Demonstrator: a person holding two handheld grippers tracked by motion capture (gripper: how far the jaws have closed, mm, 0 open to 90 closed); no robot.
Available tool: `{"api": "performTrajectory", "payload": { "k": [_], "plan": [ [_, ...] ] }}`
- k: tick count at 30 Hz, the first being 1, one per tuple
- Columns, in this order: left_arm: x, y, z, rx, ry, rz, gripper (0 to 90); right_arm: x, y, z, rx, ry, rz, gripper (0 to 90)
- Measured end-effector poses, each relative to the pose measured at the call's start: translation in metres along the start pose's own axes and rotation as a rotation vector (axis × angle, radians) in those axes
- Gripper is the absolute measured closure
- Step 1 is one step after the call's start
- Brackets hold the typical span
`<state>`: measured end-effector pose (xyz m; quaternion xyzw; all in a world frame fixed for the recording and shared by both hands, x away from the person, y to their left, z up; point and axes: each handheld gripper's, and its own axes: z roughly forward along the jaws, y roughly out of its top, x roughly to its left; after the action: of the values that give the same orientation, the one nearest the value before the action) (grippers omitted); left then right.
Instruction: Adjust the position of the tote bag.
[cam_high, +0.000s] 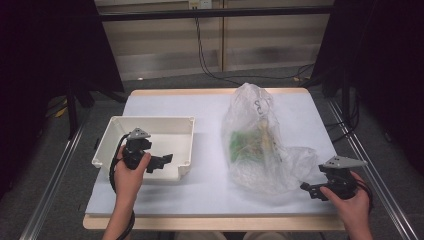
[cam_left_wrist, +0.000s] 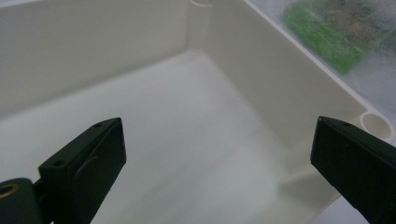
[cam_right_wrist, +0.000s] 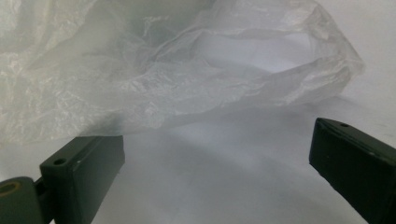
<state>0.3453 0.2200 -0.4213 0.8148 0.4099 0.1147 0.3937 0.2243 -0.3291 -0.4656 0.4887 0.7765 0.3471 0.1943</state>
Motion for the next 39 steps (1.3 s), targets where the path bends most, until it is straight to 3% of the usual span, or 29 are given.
{"api": "performTrajectory", "payload": {
  "k": [12, 14, 18, 19, 20, 21, 22, 25, 26, 29, 30, 31, 32, 36, 37, 39],
  "plan": [
    [-0.013, 0.009, -0.002, -0.001, 0.003, 0.031, 3.4, 0.005, 0.006, 0.000, -0.036, 0.006, 0.017, 3.9],
    [-0.017, 0.012, -0.003, -0.015, 0.000, 0.034, 3.4, 0.009, 0.008, 0.001, -0.051, 0.002, 0.013, 10.2],
    [-0.024, 0.018, -0.005, -0.028, -0.013, 0.046, 3.4, 0.011, 0.011, 0.000, -0.056, 0.002, 0.027, 14.5],
    [-0.024, 0.020, -0.006, -0.008, -0.018, 0.077, 3.4, 0.012, 0.012, 0.000, -0.058, -0.001, 0.029, 17.7],
    [-0.025, 0.020, -0.006, -0.012, -0.020, 0.075, 3.4, 0.012, 0.012, 0.000, -0.058, -0.001, 0.029, 17.7],
    [-0.028, 0.020, -0.005, -0.026, -0.024, 0.052, 3.4, 0.013, 0.012, -0.001, -0.057, 0.006, 0.041, 24.6],
    [-0.028, 0.021, -0.004, -0.019, -0.029, 0.064, 3.4, 0.013, 0.012, -0.001, -0.057, 0.006, 0.041, 24.6],
    [-0.035, 0.023, -0.001, -0.005, -0.044, 0.075, 3.4, 0.022, 0.015, 0.001, -0.056, 0.032, -0.015, 43.6],
    [-0.035, 0.023, -0.001, -0.005, -0.044, 0.075, 3.3, 0.022, 0.015, 0.001, -0.056, 0.032, -0.015, 43.6],
    [-0.038, 0.027, -0.001, -0.008, -0.060, 0.085, 2.8, 0.033, 0.018, 0.007, -0.083, 0.098, -0.059, 60.1],
    [-0.039, 0.028, 0.000, -0.011, -0.066, 0.084, 2.8, 0.033, 0.018, 0.007, -0.083, 0.098, -0.059, 60.1],
    [-0.040, 0.029, -0.001, -0.004, -0.057, 0.092, 2.8, 0.035, 0.017, 0.010, -0.094, 0.135, -0.055, 67.1],
    [-0.041, 0.030, -0.001, -0.007, -0.057, 0.090, 2.8, 0.035, 0.017, 0.010, -0.094, 0.135, -0.055, 67.1],
    [-0.047, 0.032, 0.001, -0.013, -0.062, 0.089, 2.8, 0.038, 0.016, 0.011, -0.098, 0.159, -0.055, 81.0],
    [-0.048, 0.033, 0.002, -0.009, -0.065, 0.111, 2.8, 0.041, 0.017, 0.011, -0.110, 0.175, -0.059, 84.3],
    [-0.053, 0.034, 0.004, -0.005, -0.070, 0.106, 2.8, 0.042, 0.018, 0.011, -0.120, 0.187, -0.057, 85.4]
  ]
}}
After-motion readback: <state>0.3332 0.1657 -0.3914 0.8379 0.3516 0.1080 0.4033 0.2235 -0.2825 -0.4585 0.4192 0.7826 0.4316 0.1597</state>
